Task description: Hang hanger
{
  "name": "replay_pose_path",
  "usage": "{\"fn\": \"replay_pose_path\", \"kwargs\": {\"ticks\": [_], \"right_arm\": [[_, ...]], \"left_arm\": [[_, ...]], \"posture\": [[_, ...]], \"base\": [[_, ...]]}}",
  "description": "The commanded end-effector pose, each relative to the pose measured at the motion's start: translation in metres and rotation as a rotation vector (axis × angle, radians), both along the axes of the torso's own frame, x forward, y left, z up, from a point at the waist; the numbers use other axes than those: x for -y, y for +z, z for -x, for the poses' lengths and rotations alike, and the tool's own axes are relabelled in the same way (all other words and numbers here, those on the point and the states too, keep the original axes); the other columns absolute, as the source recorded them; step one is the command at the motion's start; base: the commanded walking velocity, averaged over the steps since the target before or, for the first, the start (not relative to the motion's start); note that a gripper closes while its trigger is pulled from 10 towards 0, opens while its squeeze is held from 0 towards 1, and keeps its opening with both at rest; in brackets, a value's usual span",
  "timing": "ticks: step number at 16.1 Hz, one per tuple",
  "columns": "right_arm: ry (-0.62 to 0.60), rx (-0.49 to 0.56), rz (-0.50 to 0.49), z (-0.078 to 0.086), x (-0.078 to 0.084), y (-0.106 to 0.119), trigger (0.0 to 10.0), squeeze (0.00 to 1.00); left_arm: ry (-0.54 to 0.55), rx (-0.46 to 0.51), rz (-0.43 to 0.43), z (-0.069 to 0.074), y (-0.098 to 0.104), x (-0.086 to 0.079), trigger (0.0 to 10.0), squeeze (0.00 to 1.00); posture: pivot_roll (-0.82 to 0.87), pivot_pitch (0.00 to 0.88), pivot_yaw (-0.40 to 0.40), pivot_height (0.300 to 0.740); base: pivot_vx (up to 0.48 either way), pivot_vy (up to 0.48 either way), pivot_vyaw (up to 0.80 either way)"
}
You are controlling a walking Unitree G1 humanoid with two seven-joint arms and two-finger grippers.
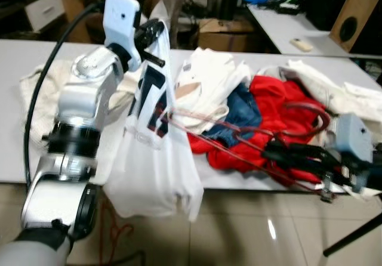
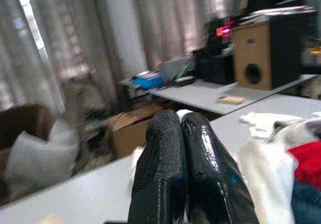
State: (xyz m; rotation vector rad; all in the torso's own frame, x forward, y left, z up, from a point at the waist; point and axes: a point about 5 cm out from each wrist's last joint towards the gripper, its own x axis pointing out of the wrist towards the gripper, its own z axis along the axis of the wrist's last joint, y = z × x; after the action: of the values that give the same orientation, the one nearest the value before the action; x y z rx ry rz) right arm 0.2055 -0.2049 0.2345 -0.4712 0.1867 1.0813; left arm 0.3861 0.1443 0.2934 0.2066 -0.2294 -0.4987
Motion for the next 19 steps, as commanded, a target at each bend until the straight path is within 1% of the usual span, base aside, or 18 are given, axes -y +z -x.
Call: {"fn": "replay_pose_path", "kwargs": {"ticks": [1,4,6,7,8,9,10,12,13,14,15,16,17,18,19], "right_arm": [[0.011,-0.006,-0.003,0.002,0.003,0.004,10.0,0.00],[0.040,0.004,-0.032,-0.001,-0.006,0.006,10.0,0.00],[0.020,0.028,-0.044,-0.013,-0.015,-0.001,10.0,0.00],[0.006,0.058,-0.045,-0.023,-0.022,-0.004,10.0,0.00],[0.001,0.071,-0.049,-0.030,-0.026,-0.005,10.0,0.00],[-0.007,0.090,-0.054,-0.040,-0.031,-0.004,10.0,0.00],[-0.015,0.111,-0.042,-0.050,-0.034,-0.003,10.0,0.00],[-0.064,0.201,0.022,-0.077,-0.032,0.006,10.0,0.00],[-0.123,0.278,0.065,-0.097,-0.026,0.017,10.0,0.00],[-0.177,0.352,0.099,-0.114,-0.019,0.029,10.0,0.00],[-0.268,0.453,0.103,-0.133,-0.009,0.049,10.0,0.00],[-0.383,0.573,0.068,-0.150,0.000,0.075,10.0,0.00],[-0.568,0.734,-0.071,-0.165,0.016,0.118,10.0,0.00],[-0.603,0.785,-0.138,-0.167,0.021,0.135,10.0,0.00],[-0.555,0.763,-0.133,-0.169,0.018,0.131,10.0,0.00]], "left_arm": [[-0.058,0.066,-0.040,-0.002,0.016,0.016,10.0,0.00],[-0.111,0.109,-0.020,-0.005,0.035,0.023,10.0,0.00],[-0.153,0.133,0.007,-0.005,0.045,0.027,10.0,0.00],[-0.170,0.147,0.028,-0.004,0.052,0.029,10.0,0.00],[-0.182,0.153,0.040,-0.003,0.055,0.031,10.0,0.00],[-0.219,0.167,0.066,0.000,0.062,0.034,10.0,0.00],[-0.239,0.180,0.062,0.003,0.069,0.035,10.0,0.00],[-0.265,0.234,0.063,0.011,0.082,0.034,10.0,0.00],[-0.282,0.281,0.084,0.017,0.094,0.032,10.0,0.00],[-0.298,0.324,0.119,0.023,0.106,0.030,10.0,0.00],[-0.293,0.387,0.161,0.028,0.121,0.026,10.0,0.00],[-0.291,0.434,0.215,0.033,0.134,0.021,10.0,0.00],[-0.256,0.499,0.297,0.038,0.149,0.011,10.0,0.00],[-0.223,0.522,0.348,0.039,0.154,0.004,10.0,0.00],[-0.215,0.510,0.360,0.038,0.149,0.004,10.0,0.00]], "posture": [[-0.13,0.000,-0.015,0.740],[-0.13,0.000,-0.021,0.740],[-0.14,0.000,-0.020,0.740],[-0.14,0.000,-0.018,0.740],[-0.14,0.000,-0.018,0.740],[-0.14,0.000,-0.018,0.740],[-0.14,0.000,-0.020,0.740],[-0.14,0.000,-0.021,0.740],[-0.13,0.000,-0.023,0.740],[-0.13,0.000,-0.023,0.740],[-0.13,0.000,-0.022,0.740],[-0.13,0.000,-0.022,0.740],[-0.13,0.000,-0.036,0.740],[-0.13,0.000,-0.036,0.740],[-0.13,0.000,-0.036,0.740]], "base": [[0.345,0.000,0.00],[0.347,0.000,0.00],[0.338,0.000,0.00],[0.326,0.000,0.00],[0.281,0.000,0.00],[0.000,0.000,0.00],[0.000,0.000,0.00],[0.000,0.000,0.00],[0.000,0.000,0.00],[0.000,0.000,0.00],[0.000,0.000,0.00],[0.000,0.000,0.00],[0.000,0.000,0.00],[0.000,0.000,0.00],[0.000,0.000,0.00]]}}
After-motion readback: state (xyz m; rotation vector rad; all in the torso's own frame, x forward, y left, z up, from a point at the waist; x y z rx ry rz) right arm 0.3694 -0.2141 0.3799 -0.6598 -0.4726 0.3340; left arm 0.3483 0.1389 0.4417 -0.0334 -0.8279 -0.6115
